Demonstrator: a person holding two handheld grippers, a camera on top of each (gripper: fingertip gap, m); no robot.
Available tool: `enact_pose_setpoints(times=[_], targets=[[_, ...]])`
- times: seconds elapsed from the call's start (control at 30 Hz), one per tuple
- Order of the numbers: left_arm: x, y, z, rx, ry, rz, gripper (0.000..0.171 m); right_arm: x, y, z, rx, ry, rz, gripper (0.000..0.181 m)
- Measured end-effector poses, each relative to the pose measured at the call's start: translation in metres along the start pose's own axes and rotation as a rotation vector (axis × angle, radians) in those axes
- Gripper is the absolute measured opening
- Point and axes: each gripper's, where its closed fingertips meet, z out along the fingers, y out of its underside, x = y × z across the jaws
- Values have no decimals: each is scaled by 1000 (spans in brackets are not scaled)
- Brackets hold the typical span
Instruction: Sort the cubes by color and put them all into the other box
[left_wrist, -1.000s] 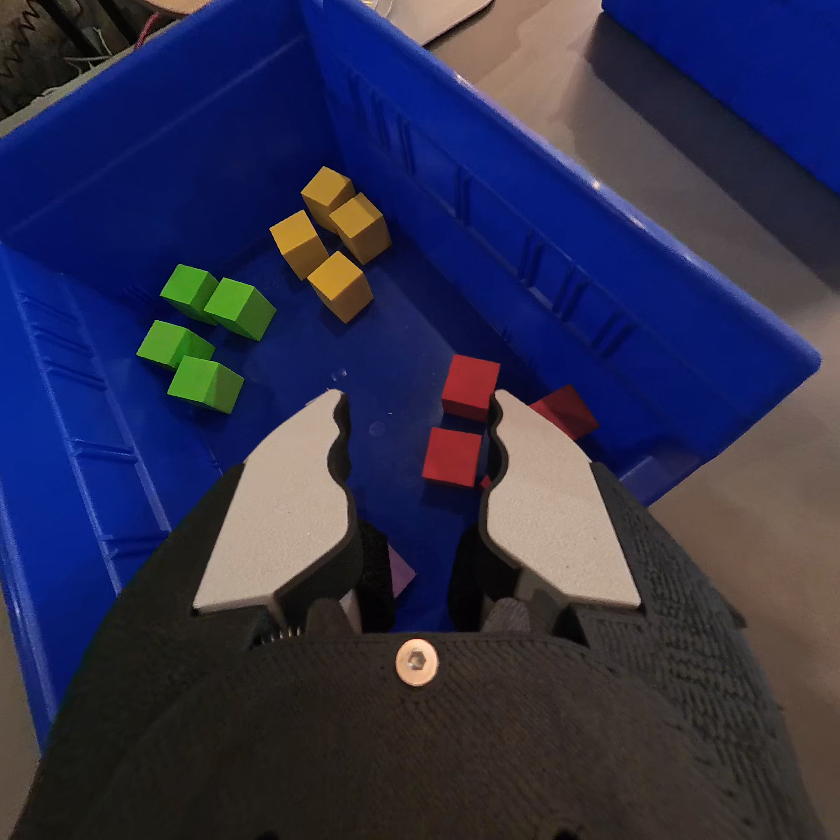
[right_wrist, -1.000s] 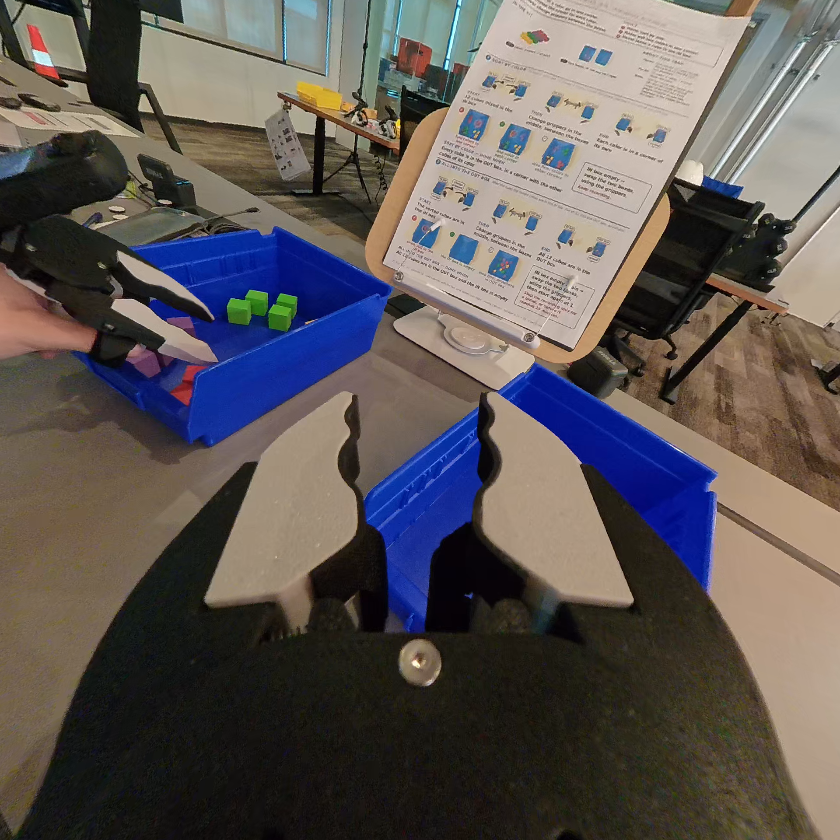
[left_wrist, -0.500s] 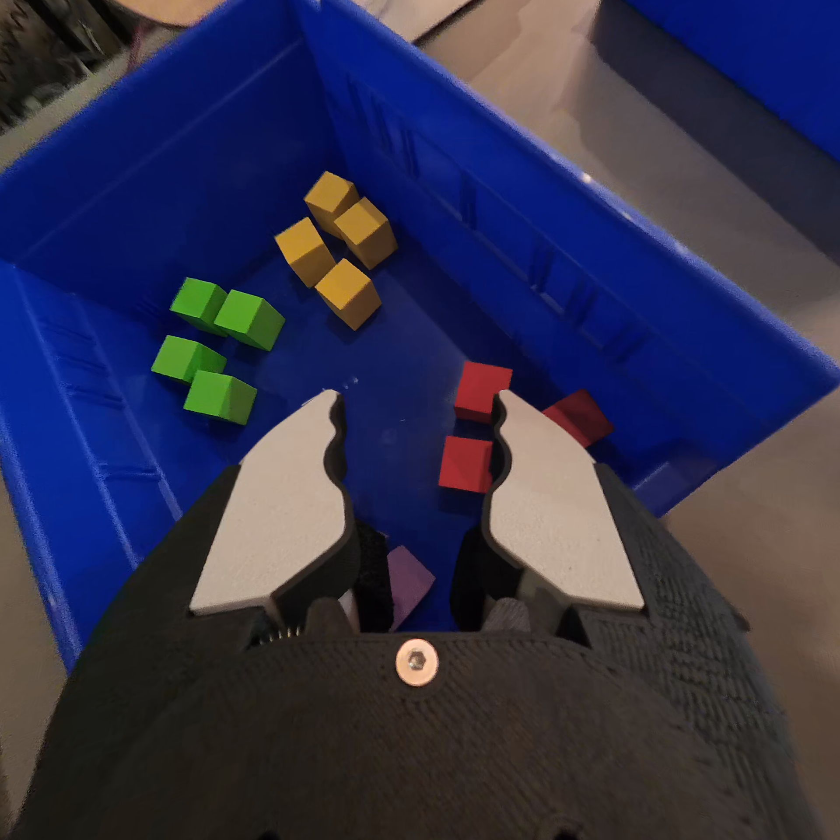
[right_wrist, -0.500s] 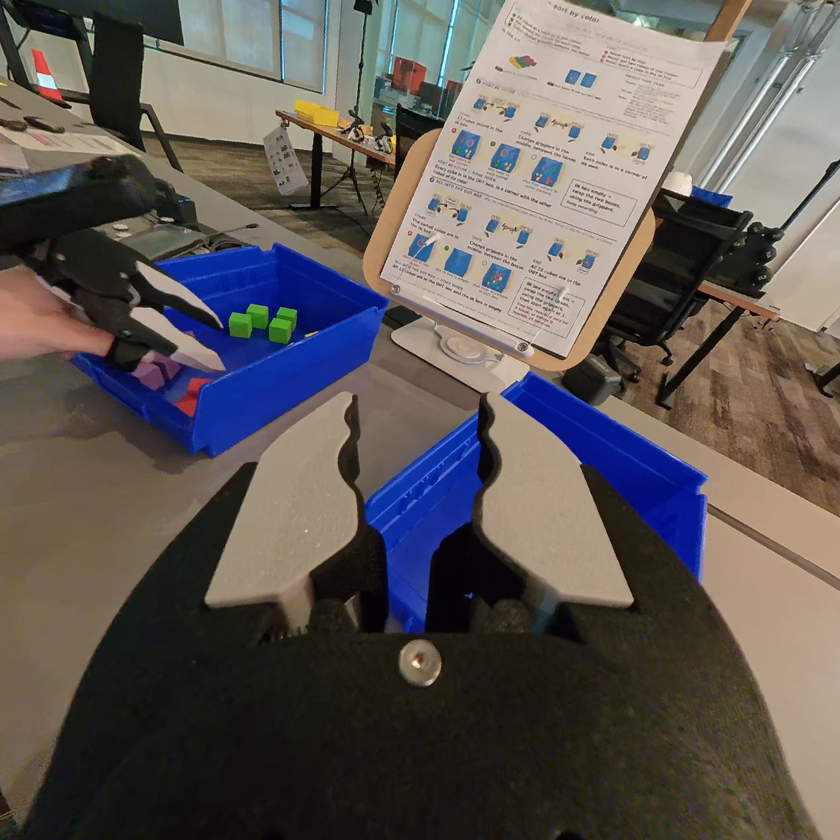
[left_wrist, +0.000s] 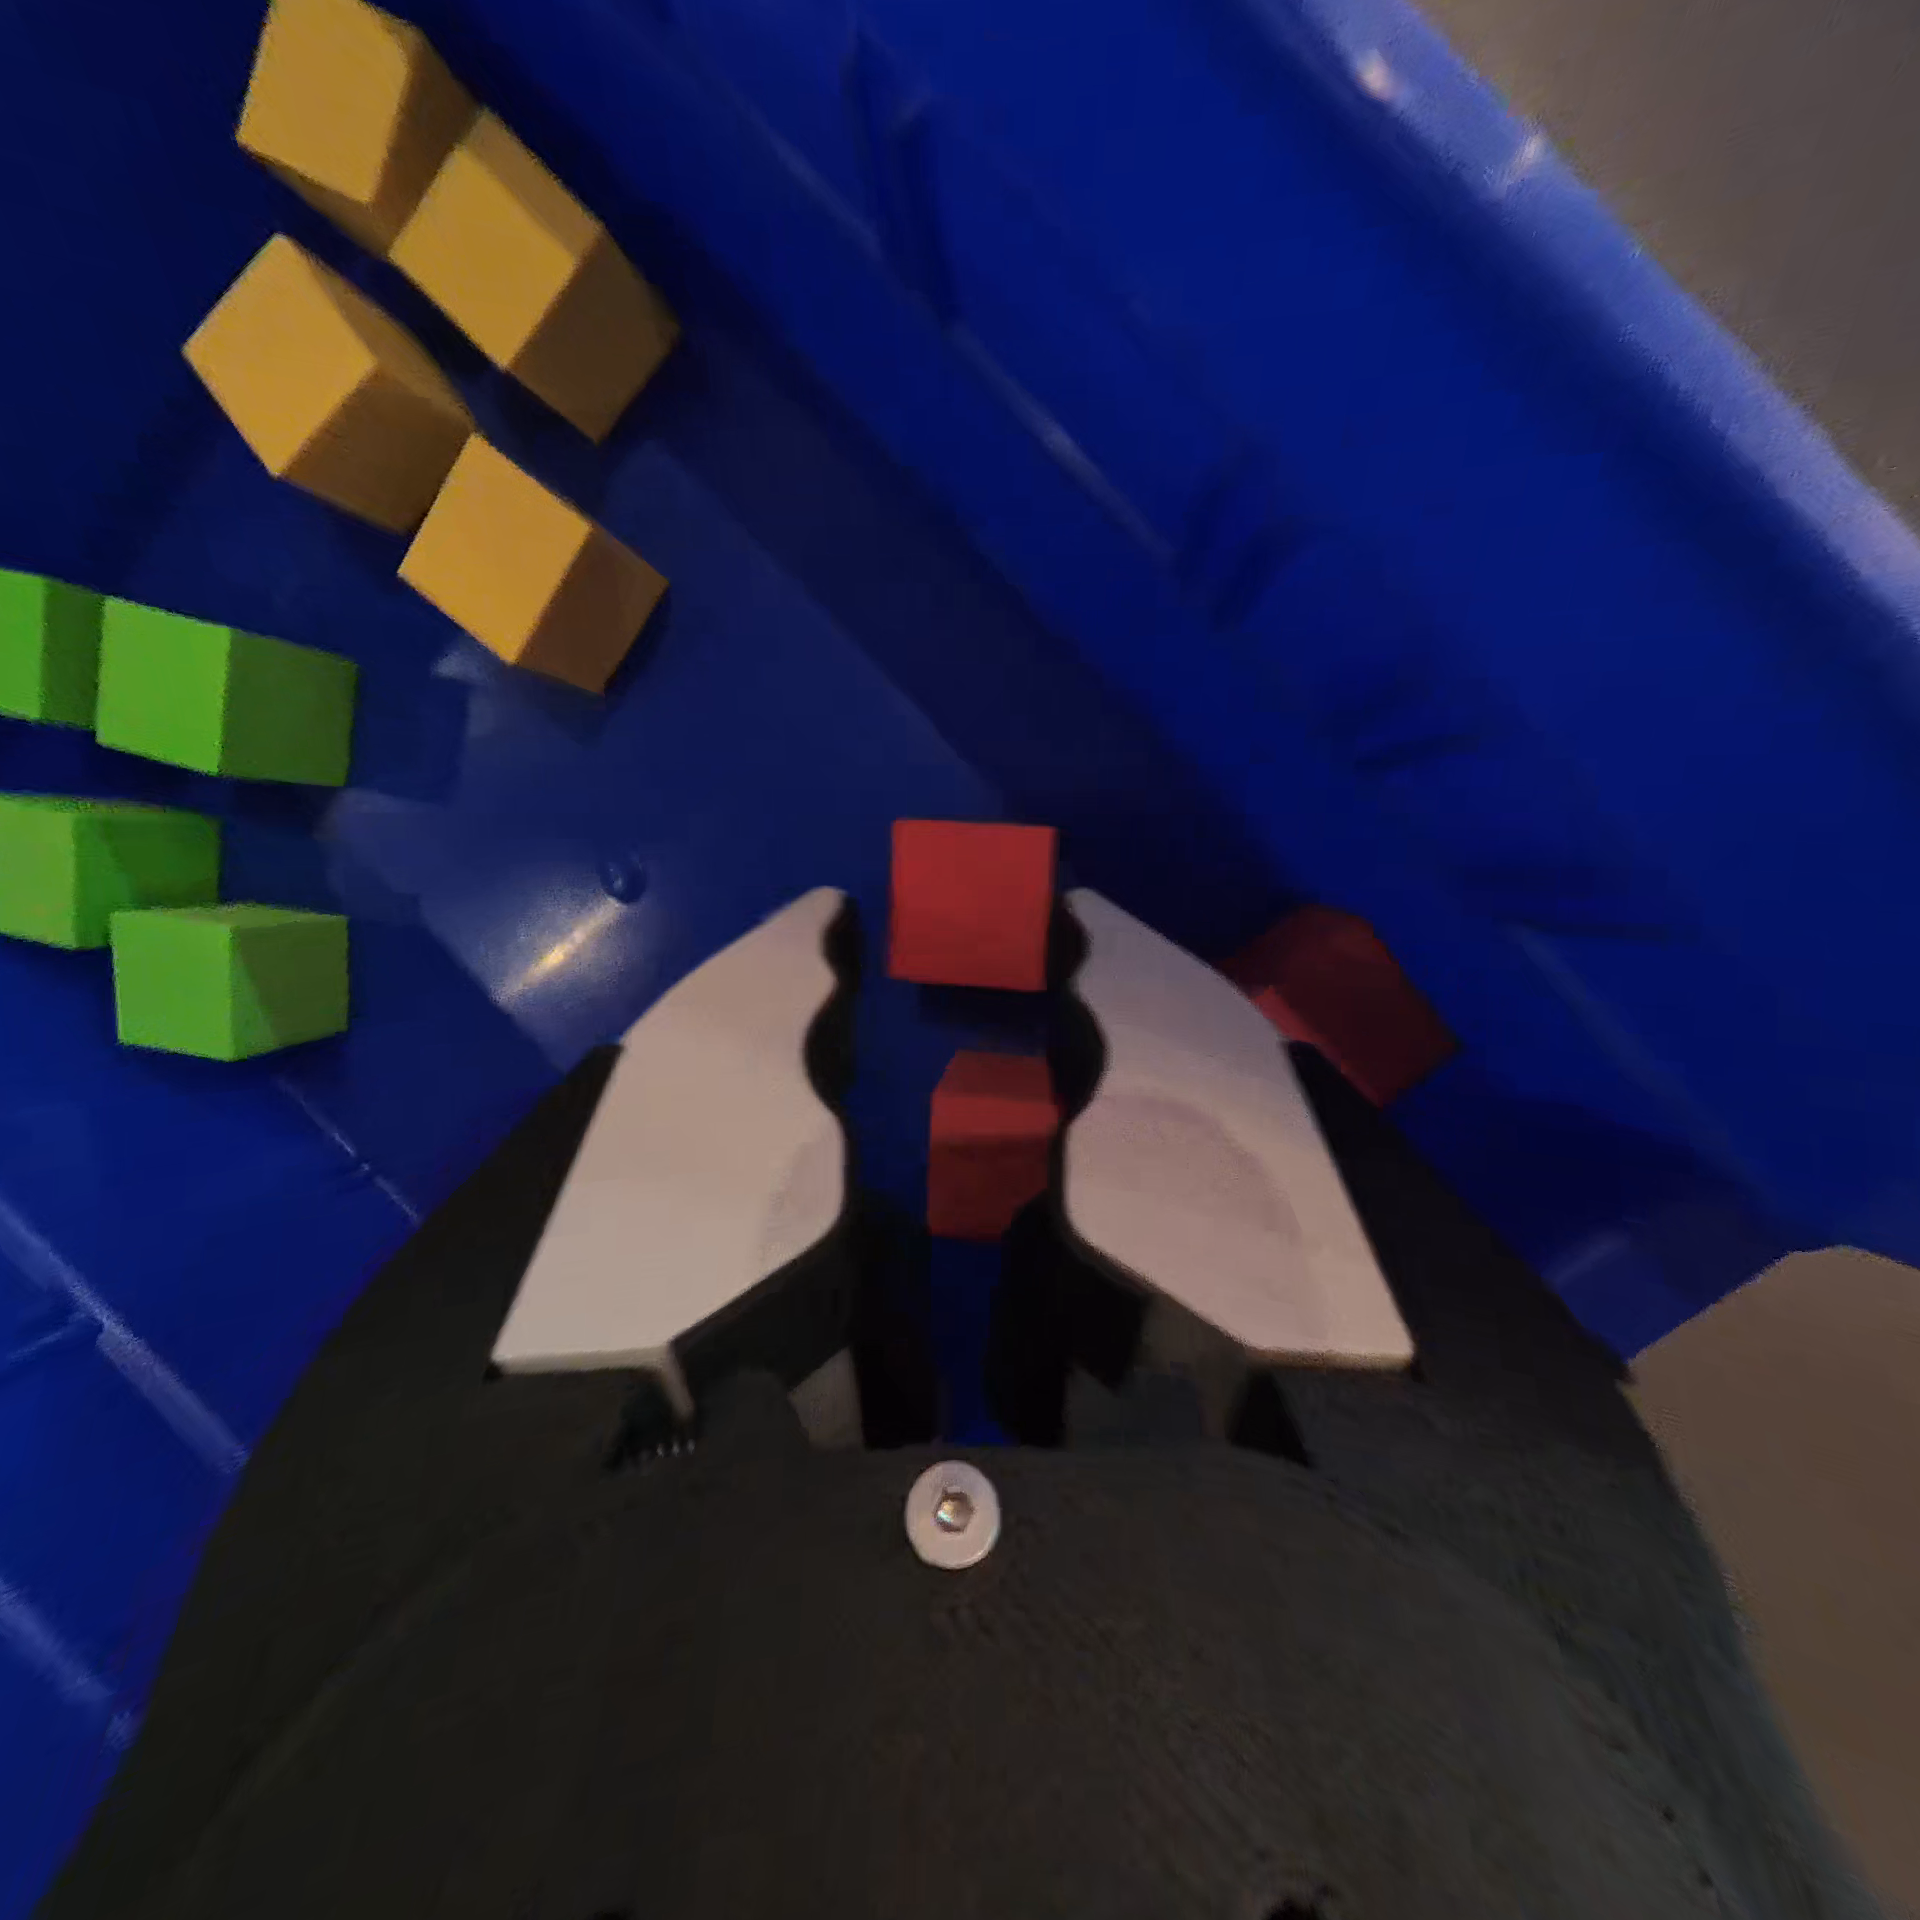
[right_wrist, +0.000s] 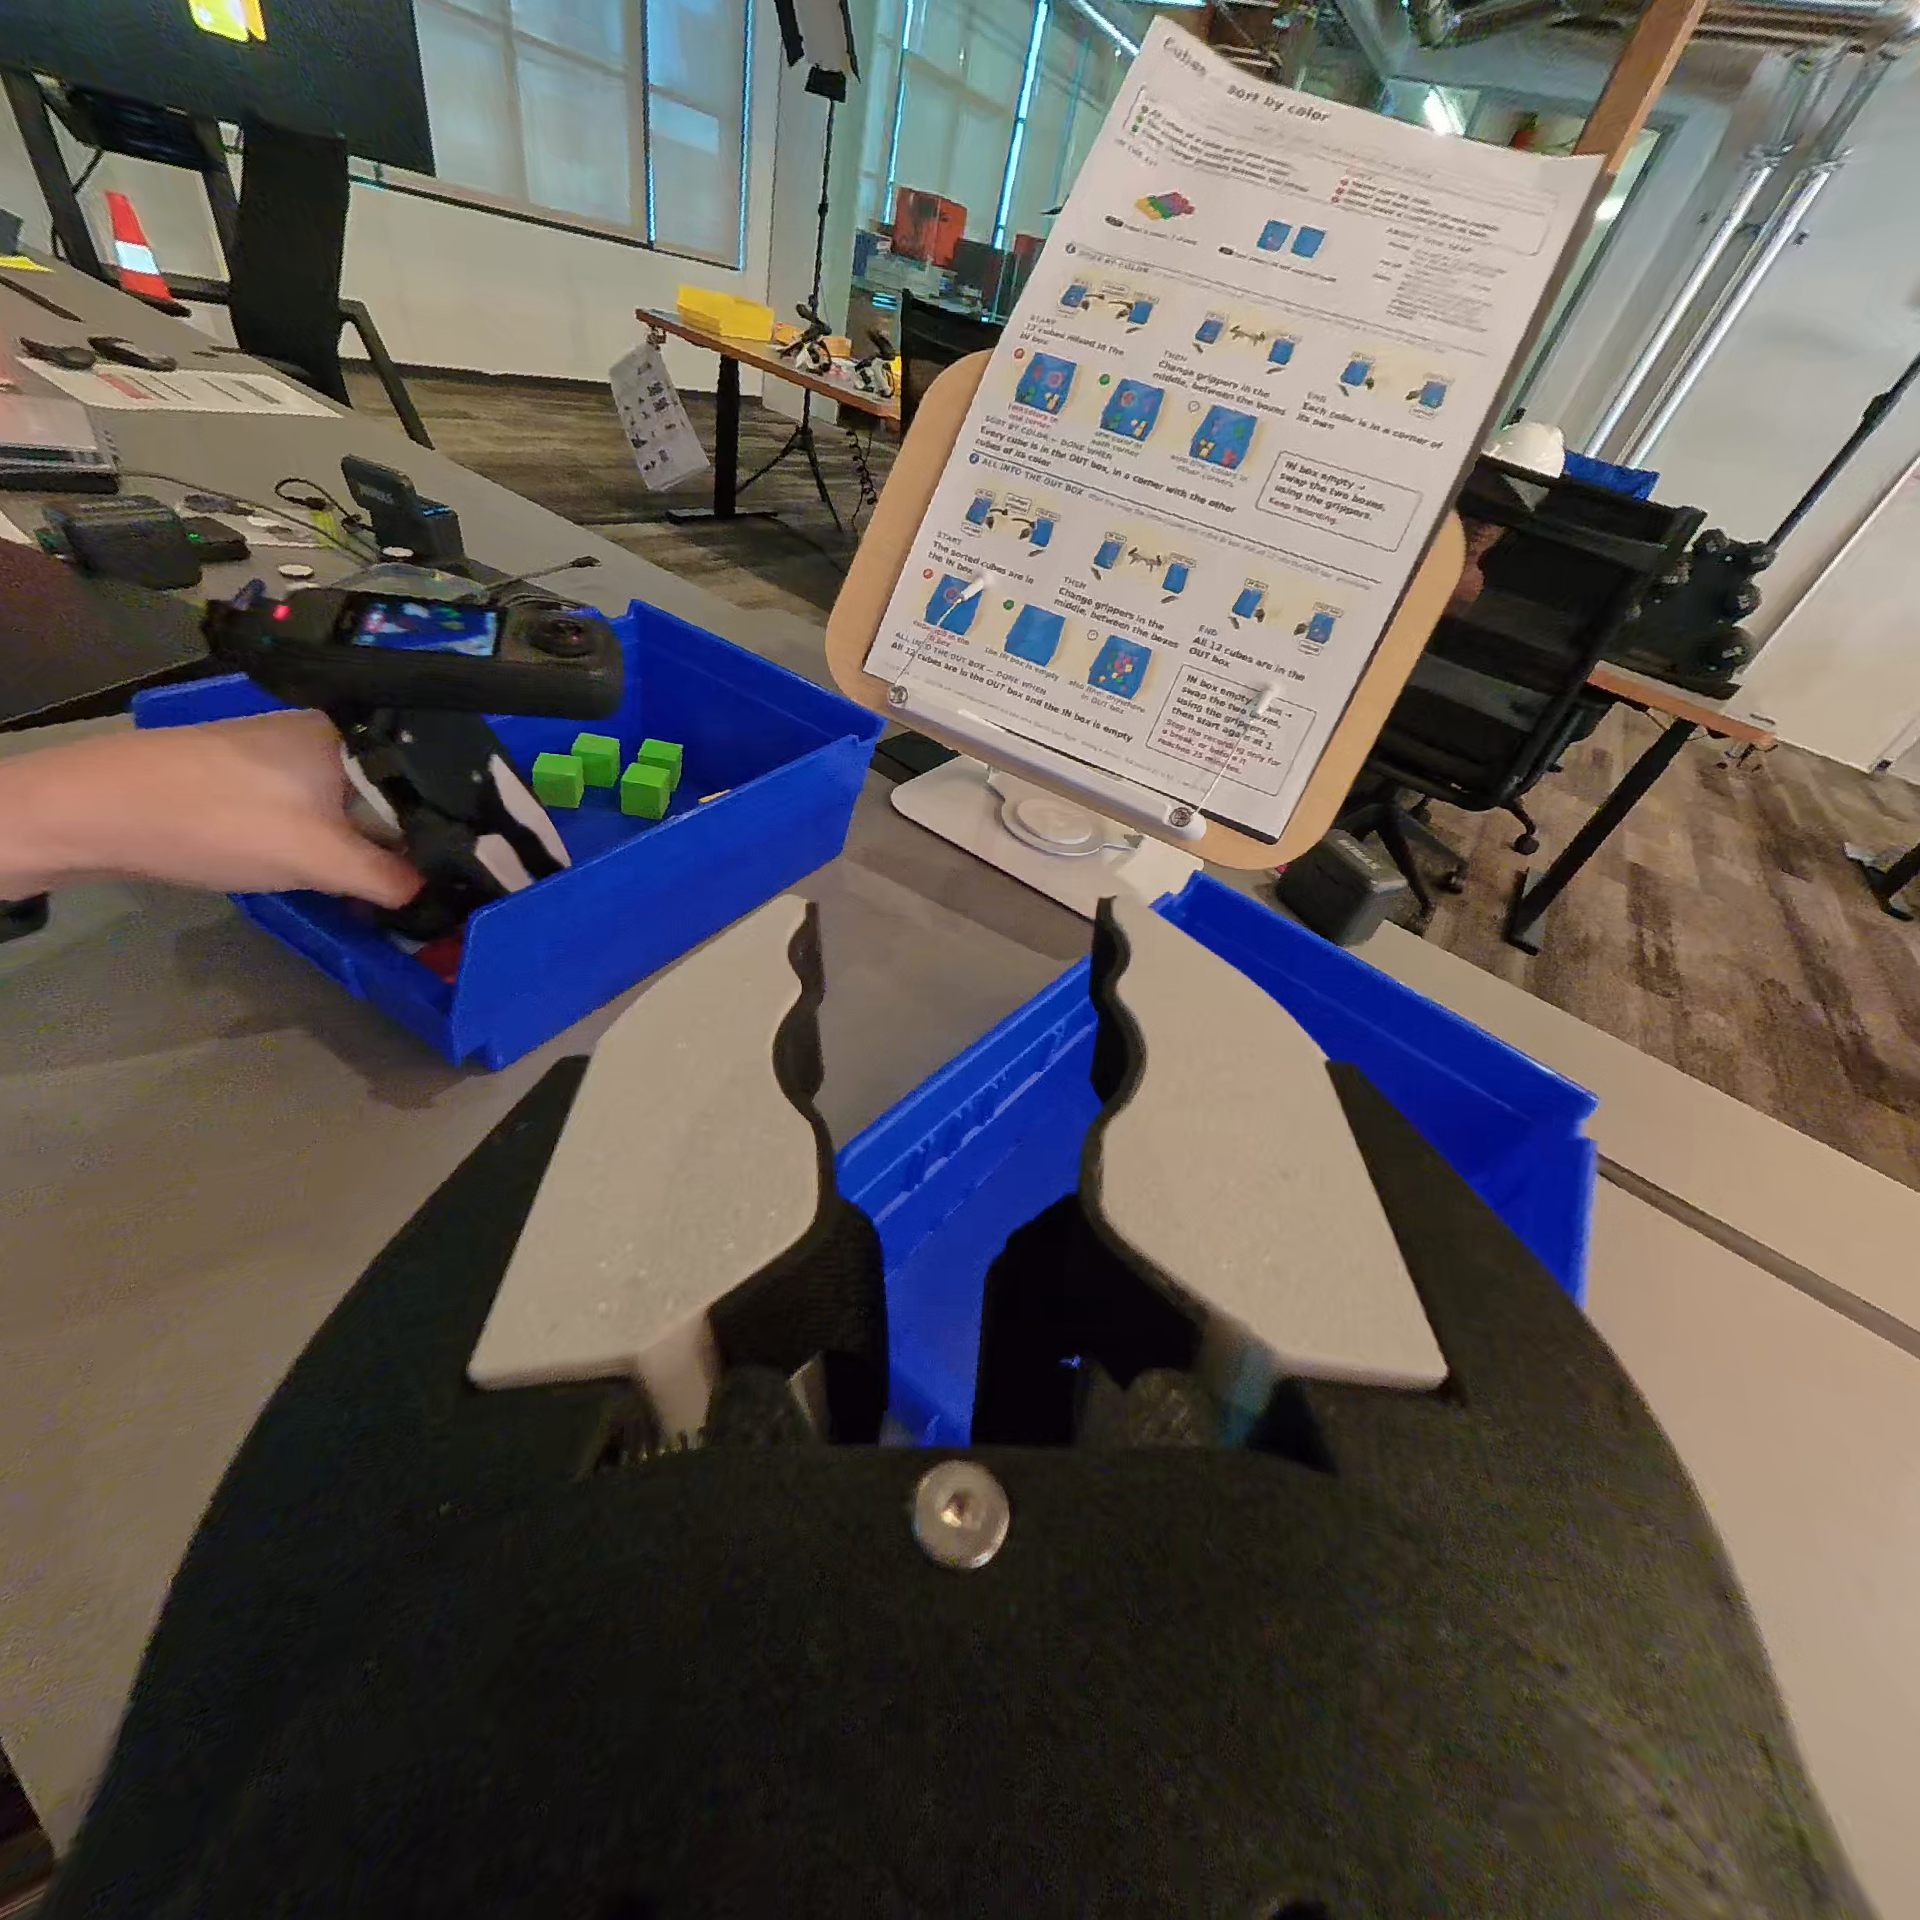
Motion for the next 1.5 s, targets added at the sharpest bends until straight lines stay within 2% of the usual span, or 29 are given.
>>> enact_pose_setpoints(times=[0.03, 0.13, 0.23, 0.33, 0.4, 0.43, 0.5, 0.6, 0.73, 0.8, 0.9, 1.07, 1.13, 1.2, 1.23, 1.3, 1.4, 1.5], targets=[[-1, 0, 1, -5, -2, 8, 30, -2, 1, 2, -2, -7, 0, 50], [-6, -3, -1, 28, -5, -18, 29, -10, 3, 6, -7, -30, 4, 50], [-11, -21, -31, 216, 61, -128, 29, -26, 7, 15, -15, -84, 17, 49], [6, -48, -95, 494, 325, -261, 28, -59, 8, 30, 20, -212, 1, 52], [35, -64, -148, 672, 631, -309, 29, -91, -2, 36, 108, -338, -59, 52], [48, -66, -170, 714, 763, -315, 28, -103, -7, 39, 156, -368, -124, 51], [71, -66, -197, 733, 940, -297, 28, -123, -14, 47, 216, -380, -270, 48], [100, -63, -220, 721, 1110, -272, 28, -148, -26, 53, 274, -445, -363, 45], [123, -60, -234, 711, 1245, -256, 28, -159, -31, 59, 297, -473, -447, 44], [129, -61, -233, 697, 1269, -261, 28, -161, -32, 59, 311, -462, -486, 41], [137, -63, -227, 676, 1312, -283, 28, -161, -30, 60, 318, -441, -518, 28], [140, -76, -219, 716, 1366, -368, 33, -146, -19, 62, 282, -376, -541, 27], [136, -83, -220, 763, 1366, -408, 61, -136, -16, 58, 264, -351, -539, 26], [125, -88, -221, 825, 1295, -429, 68, -113, -13, 54, 219, -286, -545, 27], [118, -89, -220, 852, 1232, -432, 74, -92, -10, 53, 172, -232, -534, 26], [103, -86, -220, 892, 1094, -418, 74, -36, 8, 57, 5, -117, -449, 27], [84, -77, -221, 903, 925, -393, 74, 50, 52, 66, -251, 43, -295, 27], [58, -66, -215, 884, 723, -373, 72, 100, 110, 80, -510, 133, -165, 27]])
